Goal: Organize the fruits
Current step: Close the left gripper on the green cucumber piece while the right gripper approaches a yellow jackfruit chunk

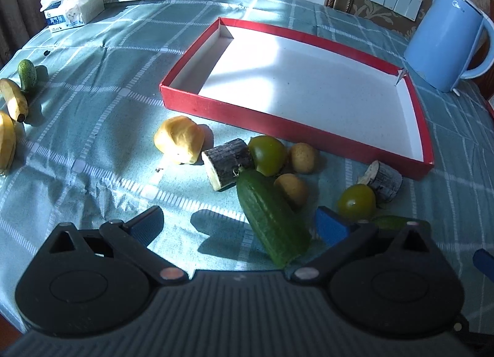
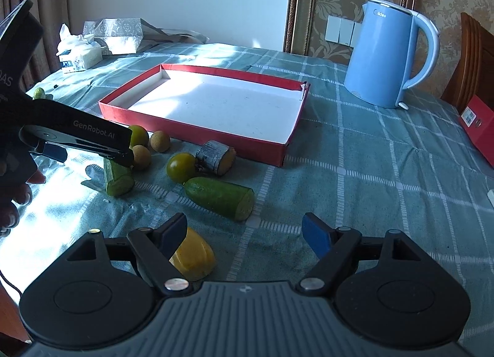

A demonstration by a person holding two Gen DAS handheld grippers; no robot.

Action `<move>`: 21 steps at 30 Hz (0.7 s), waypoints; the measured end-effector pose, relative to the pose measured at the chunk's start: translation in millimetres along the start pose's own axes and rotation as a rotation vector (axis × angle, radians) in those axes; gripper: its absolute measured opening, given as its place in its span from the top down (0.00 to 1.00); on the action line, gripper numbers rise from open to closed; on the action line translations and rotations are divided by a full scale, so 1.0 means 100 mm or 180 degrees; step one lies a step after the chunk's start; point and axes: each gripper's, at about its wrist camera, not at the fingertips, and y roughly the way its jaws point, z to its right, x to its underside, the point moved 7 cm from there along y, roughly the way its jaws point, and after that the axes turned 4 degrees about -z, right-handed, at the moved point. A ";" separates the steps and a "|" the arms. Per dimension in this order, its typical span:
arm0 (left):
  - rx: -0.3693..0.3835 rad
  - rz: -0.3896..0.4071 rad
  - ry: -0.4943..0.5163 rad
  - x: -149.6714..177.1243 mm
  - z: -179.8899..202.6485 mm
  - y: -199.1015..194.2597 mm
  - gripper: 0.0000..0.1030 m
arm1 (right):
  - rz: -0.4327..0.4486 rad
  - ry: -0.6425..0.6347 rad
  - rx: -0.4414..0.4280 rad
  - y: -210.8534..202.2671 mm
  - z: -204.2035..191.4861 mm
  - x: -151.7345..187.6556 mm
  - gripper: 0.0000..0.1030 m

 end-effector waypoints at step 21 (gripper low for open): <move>-0.0214 -0.0245 -0.0289 0.03 0.11 0.19 0.25 | -0.0014 0.0014 -0.0197 0.11 0.23 -0.01 0.20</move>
